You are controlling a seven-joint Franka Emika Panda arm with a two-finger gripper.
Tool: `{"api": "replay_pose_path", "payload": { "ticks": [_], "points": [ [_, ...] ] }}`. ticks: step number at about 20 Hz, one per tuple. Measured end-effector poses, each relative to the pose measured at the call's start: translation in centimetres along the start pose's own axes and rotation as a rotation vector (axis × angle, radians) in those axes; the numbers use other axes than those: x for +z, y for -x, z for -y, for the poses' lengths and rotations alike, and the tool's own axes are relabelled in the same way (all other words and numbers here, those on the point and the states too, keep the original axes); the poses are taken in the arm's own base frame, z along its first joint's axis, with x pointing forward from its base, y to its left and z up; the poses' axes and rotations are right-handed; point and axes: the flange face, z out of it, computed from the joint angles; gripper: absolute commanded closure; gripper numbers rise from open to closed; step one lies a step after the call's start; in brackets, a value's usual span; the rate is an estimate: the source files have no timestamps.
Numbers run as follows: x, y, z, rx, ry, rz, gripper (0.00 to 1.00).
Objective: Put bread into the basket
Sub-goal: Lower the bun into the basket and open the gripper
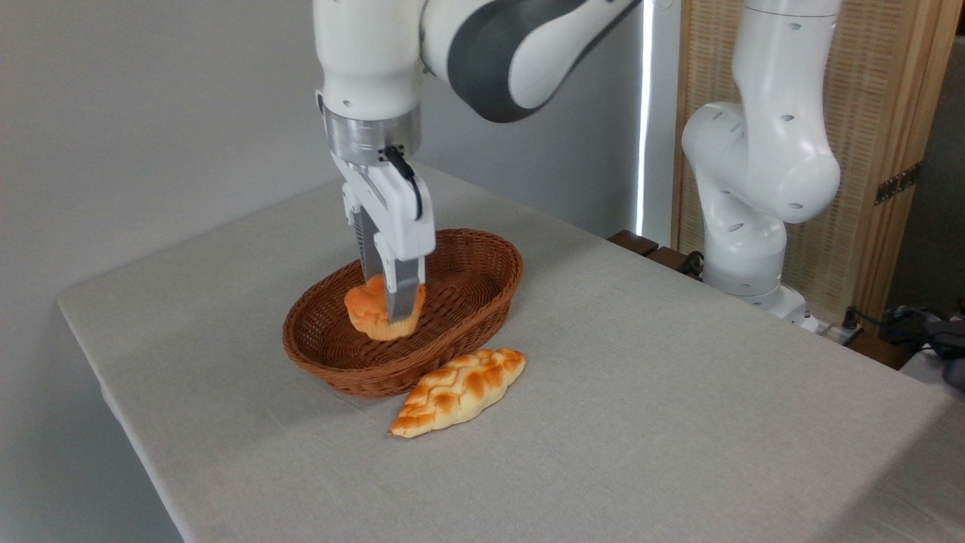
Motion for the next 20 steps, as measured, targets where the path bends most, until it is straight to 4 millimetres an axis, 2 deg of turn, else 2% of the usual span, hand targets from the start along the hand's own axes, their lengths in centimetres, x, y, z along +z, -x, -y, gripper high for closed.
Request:
{"api": "replay_pose_path", "payload": {
  "ticks": [2, 8, 15, 20],
  "points": [
    [0.6, -1.4, -1.4, 0.000, 0.006, 0.010, 0.01],
    [2.9, -4.3, -4.3, -0.030, 0.025, 0.049, 0.00],
    [3.1, -4.3, -4.5, -0.035, 0.037, 0.064, 0.00],
    [2.6, -3.5, -3.6, -0.015, -0.024, 0.108, 0.00]
  ]
}}
